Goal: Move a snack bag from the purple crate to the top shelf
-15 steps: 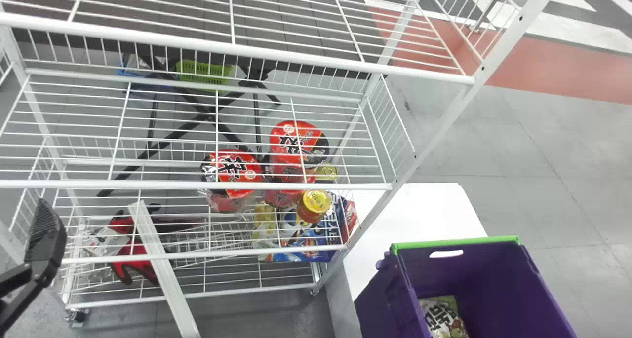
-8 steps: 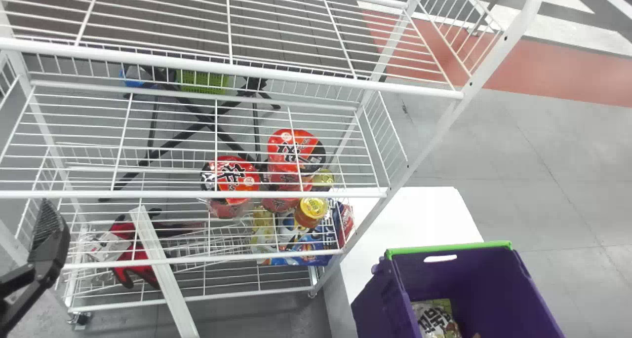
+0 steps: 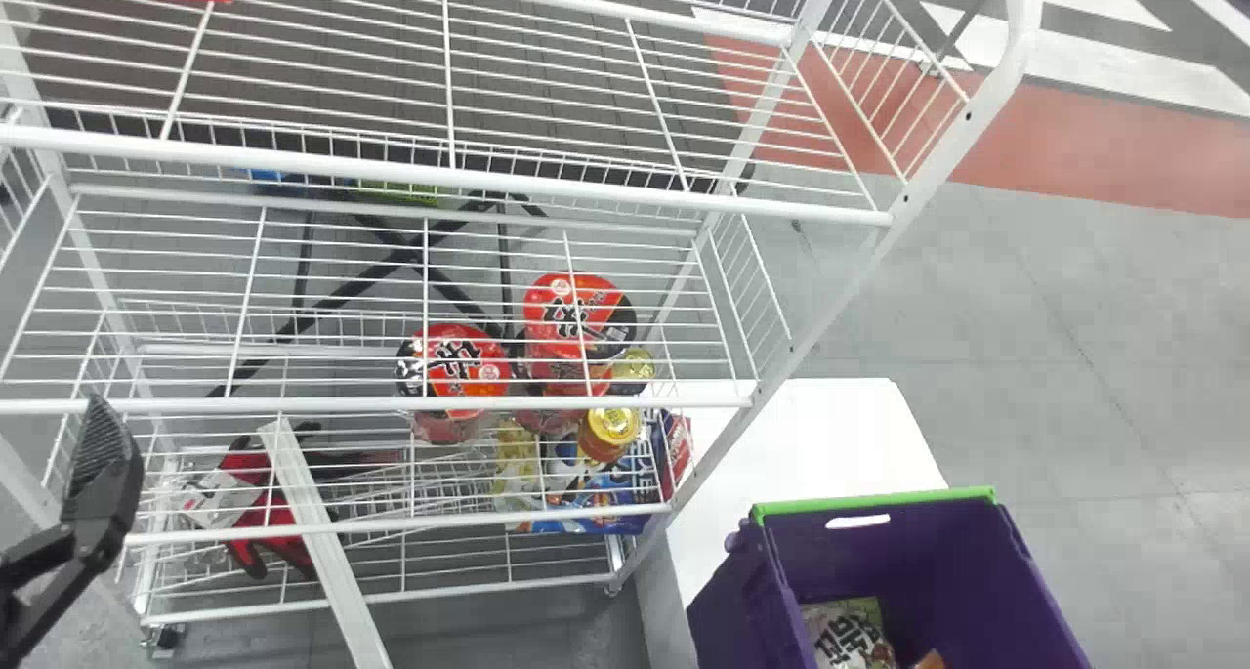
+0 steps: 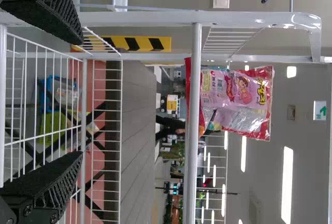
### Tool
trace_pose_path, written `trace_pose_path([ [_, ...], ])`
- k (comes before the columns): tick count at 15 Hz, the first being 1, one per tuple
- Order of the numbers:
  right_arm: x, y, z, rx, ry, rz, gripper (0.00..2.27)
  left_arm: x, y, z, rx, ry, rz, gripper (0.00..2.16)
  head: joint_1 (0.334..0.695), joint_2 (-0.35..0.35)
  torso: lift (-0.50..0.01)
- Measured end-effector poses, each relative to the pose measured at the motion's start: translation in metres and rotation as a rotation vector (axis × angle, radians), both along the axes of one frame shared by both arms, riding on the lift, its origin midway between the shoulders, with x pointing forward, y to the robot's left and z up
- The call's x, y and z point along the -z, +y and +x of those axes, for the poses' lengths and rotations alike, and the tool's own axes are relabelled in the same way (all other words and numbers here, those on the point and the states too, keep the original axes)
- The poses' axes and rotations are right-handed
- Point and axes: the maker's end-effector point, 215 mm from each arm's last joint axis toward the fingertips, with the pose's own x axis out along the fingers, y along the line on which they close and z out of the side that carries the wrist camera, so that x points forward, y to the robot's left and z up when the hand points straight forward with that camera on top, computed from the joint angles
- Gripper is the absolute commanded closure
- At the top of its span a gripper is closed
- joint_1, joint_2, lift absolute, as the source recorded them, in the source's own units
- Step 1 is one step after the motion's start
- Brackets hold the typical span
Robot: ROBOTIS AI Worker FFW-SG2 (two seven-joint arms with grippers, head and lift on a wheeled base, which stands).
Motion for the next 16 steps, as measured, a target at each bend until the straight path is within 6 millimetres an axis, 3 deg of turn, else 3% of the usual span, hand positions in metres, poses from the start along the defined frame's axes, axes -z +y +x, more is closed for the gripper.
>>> trace_pose_path([
  [6,-0.01,-0.006,0.011,0.022,-0.028,0.008,1.59,-0.006,-0.001,-0.004,0.003,-0.005,0.005,0.04,0.695,-0.35,-0.22],
  [16,-0.018,0.001,0.016,0.053,-0.016,0.039,1.59,-0.004,0.0,-0.002,0.003,0.026,0.026,0.04,0.695,-0.35,-0.181],
])
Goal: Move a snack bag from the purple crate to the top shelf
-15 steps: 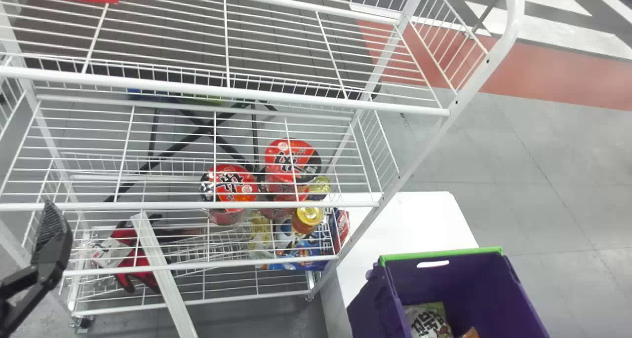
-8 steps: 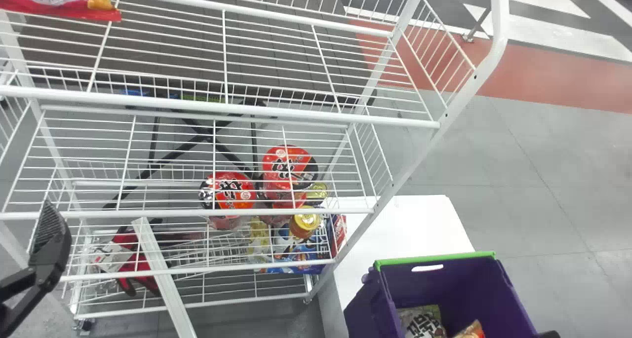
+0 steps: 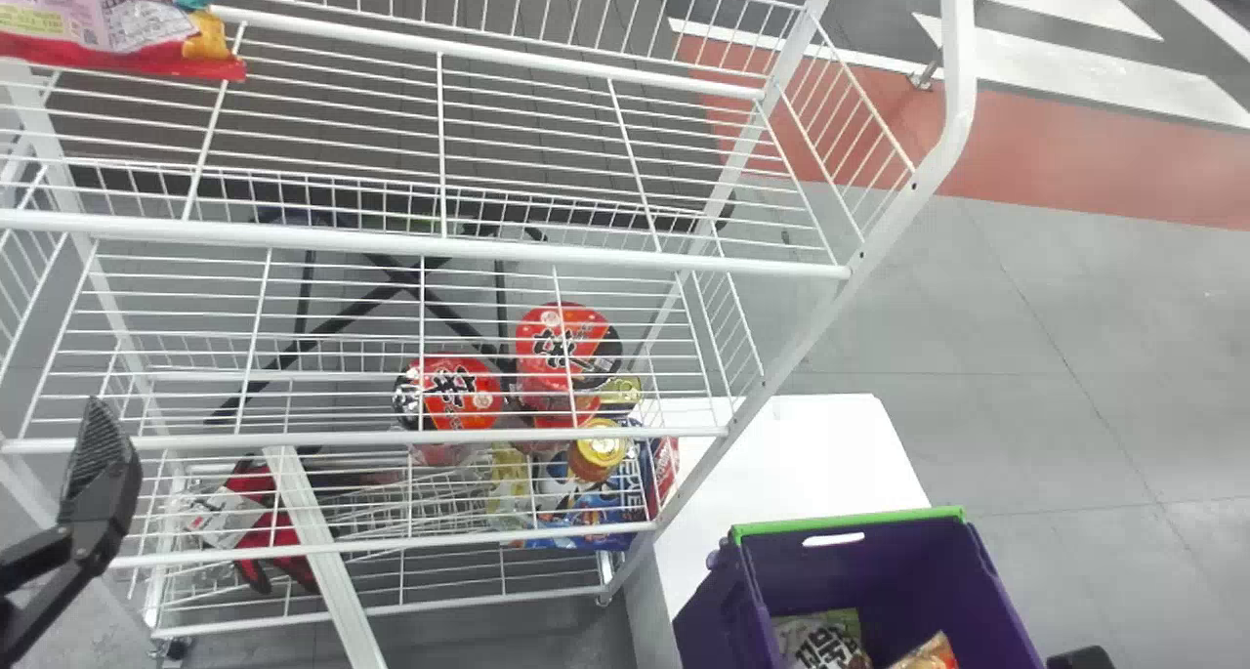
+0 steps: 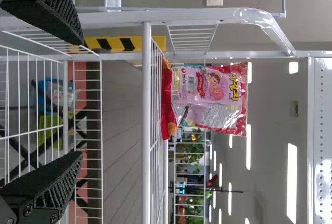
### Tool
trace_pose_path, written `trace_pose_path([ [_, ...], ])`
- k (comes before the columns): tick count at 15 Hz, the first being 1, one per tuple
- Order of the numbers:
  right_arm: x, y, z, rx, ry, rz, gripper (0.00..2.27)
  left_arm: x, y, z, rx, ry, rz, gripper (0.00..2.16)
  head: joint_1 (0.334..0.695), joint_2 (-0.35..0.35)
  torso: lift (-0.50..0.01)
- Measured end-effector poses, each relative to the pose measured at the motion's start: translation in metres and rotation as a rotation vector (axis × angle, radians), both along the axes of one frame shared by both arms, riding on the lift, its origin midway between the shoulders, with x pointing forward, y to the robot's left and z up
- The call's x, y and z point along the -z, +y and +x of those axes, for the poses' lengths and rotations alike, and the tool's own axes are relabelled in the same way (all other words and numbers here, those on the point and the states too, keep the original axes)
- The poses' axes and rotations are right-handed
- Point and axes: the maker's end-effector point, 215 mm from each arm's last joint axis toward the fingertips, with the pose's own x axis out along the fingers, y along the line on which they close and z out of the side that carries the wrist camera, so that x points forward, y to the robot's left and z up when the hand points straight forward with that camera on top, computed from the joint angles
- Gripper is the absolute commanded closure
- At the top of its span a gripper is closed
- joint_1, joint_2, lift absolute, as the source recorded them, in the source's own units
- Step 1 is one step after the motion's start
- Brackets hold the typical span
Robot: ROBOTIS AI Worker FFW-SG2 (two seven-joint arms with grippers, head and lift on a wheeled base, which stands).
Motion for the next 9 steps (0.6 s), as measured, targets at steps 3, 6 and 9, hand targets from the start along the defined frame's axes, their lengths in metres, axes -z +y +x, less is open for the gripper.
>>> trace_pose_path([
  [3,-0.0001,-0.0002,0.0023,0.0,0.001,-0.003,1.59,0.0049,-0.0025,0.0039,0.004,0.019,0.002,0.04,0.695,-0.35,-0.169],
  [6,-0.0006,-0.0014,0.0049,0.004,0.002,-0.005,1.59,0.0054,-0.0031,0.0055,0.005,0.02,0.002,0.04,0.695,-0.35,-0.157],
  [9,0.0002,-0.0015,0.0069,0.006,0.0,-0.005,1.59,0.0052,-0.0029,0.0067,0.006,0.018,0.001,0.04,0.695,-0.35,-0.145],
])
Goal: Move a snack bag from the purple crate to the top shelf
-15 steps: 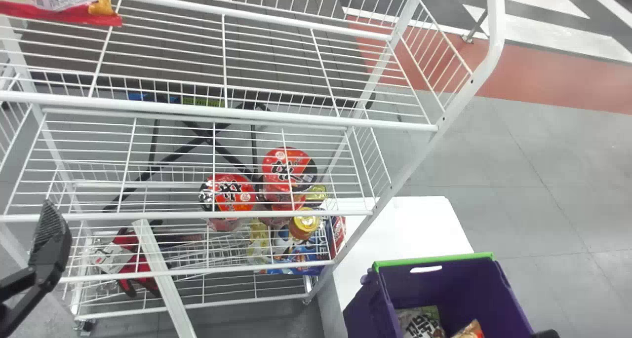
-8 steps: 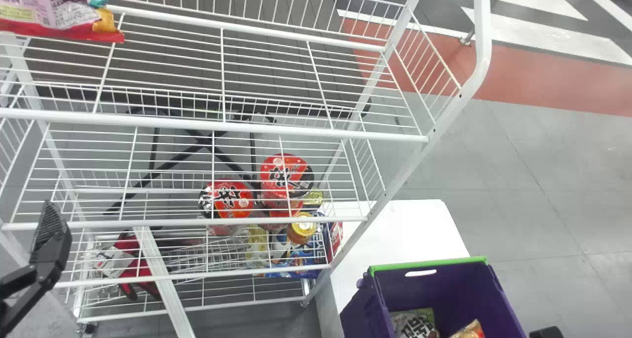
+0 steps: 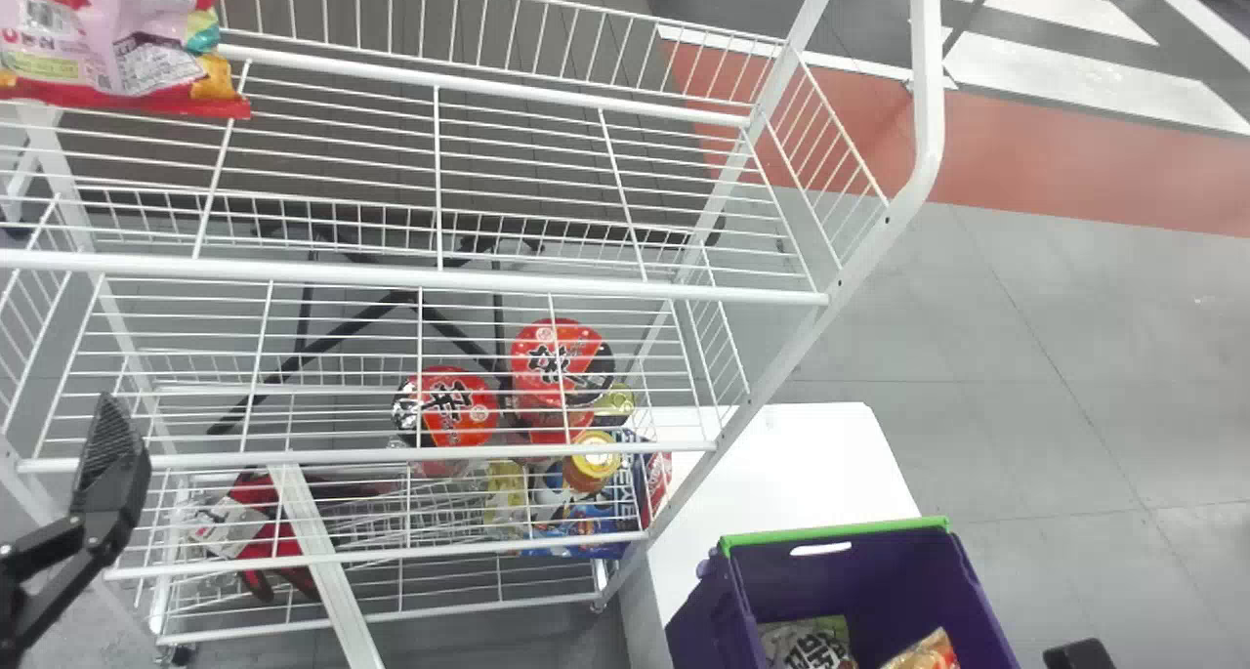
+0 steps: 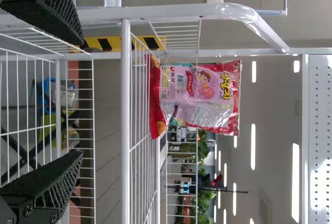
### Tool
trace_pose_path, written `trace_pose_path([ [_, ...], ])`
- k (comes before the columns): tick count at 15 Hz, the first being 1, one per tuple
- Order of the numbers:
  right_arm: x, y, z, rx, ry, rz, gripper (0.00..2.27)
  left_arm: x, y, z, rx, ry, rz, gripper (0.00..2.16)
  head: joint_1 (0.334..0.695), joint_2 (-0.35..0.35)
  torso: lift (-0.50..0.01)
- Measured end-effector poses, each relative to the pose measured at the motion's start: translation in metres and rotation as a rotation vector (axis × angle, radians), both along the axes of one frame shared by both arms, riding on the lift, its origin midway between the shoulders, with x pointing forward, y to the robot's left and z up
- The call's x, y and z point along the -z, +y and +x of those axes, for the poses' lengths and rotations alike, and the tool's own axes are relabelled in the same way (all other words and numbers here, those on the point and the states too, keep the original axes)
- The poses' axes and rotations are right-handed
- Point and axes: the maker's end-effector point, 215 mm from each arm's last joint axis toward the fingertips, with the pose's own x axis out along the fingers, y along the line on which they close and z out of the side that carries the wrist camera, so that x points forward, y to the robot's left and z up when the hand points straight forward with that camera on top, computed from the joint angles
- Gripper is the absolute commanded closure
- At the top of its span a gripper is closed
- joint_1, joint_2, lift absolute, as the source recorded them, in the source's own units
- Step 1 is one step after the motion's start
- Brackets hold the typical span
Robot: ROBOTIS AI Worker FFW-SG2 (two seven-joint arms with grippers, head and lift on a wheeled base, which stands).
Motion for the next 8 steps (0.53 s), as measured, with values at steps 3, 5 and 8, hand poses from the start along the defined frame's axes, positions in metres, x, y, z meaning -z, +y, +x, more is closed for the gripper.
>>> trace_pose_path([
  [3,-0.0001,0.0,0.0028,0.0,-0.003,-0.001,1.59,-0.0009,0.0018,0.0005,-0.003,-0.003,-0.004,0.04,0.695,-0.35,-0.133],
  [5,-0.0001,0.0006,0.0037,0.002,-0.004,0.001,1.59,-0.001,0.0028,0.0007,-0.005,-0.003,-0.006,0.04,0.695,-0.35,-0.124],
  [8,-0.0013,-0.0008,0.0028,0.011,-0.003,0.002,1.59,-0.0027,0.0042,0.0005,-0.008,-0.005,-0.01,0.04,0.695,-0.35,-0.113],
])
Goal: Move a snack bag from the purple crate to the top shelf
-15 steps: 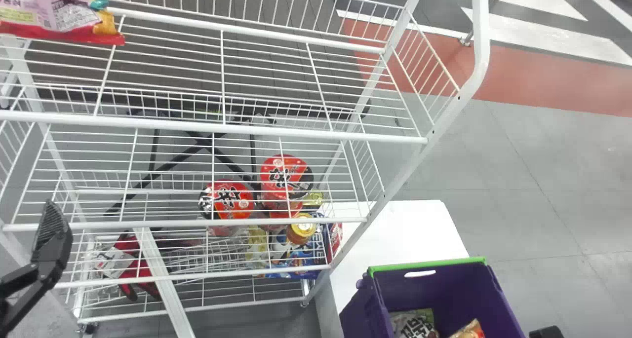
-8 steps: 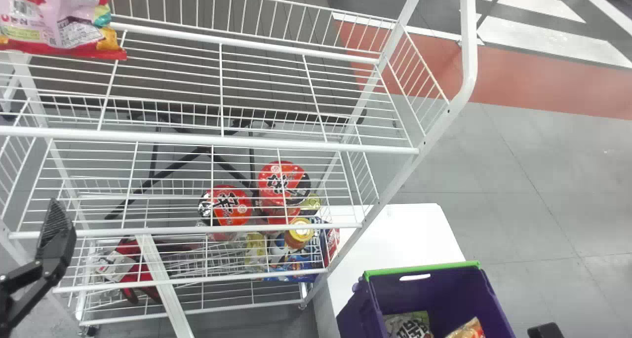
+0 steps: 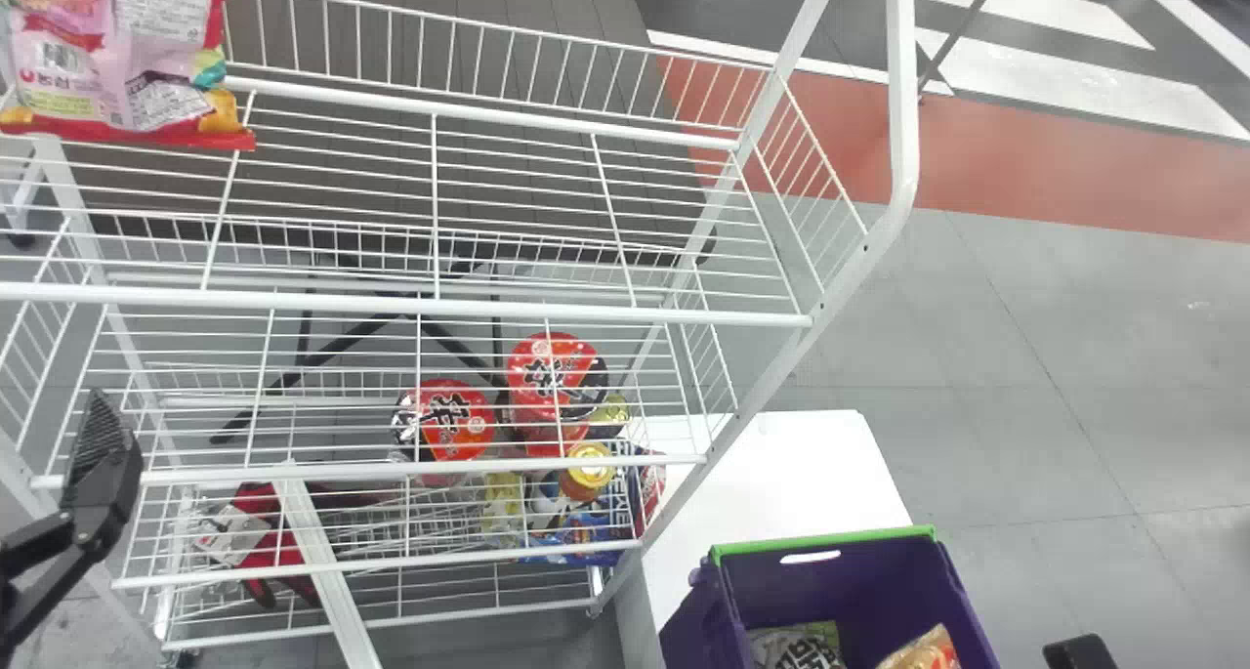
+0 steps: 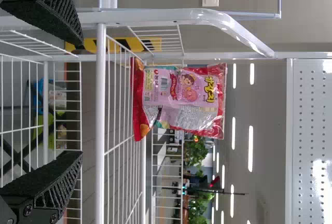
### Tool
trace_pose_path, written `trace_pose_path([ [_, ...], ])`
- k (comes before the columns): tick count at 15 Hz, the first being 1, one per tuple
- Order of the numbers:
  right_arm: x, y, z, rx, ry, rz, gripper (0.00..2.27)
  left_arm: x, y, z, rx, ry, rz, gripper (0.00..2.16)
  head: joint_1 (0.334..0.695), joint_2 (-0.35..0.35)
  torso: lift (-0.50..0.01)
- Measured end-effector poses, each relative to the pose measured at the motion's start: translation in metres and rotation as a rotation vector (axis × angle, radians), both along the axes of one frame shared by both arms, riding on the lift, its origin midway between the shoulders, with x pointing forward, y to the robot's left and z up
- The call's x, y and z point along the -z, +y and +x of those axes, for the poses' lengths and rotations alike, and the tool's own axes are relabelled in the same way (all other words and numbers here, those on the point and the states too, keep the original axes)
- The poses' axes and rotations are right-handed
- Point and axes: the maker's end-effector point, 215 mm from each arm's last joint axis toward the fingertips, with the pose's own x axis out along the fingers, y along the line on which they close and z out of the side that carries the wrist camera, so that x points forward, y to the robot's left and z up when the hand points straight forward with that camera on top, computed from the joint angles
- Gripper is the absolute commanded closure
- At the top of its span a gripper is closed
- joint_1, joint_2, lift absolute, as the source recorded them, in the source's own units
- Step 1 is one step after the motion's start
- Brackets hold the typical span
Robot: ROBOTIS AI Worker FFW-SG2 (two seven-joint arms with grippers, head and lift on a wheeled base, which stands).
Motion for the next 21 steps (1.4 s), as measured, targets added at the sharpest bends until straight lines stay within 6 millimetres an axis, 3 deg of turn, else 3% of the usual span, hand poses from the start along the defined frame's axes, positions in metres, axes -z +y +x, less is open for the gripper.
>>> trace_pose_path([
  [21,-0.0008,0.0003,0.0,-0.001,-0.005,-0.001,1.59,-0.0044,-0.0002,-0.0014,0.0,-0.004,-0.001,0.04,0.695,-0.35,-0.03],
])
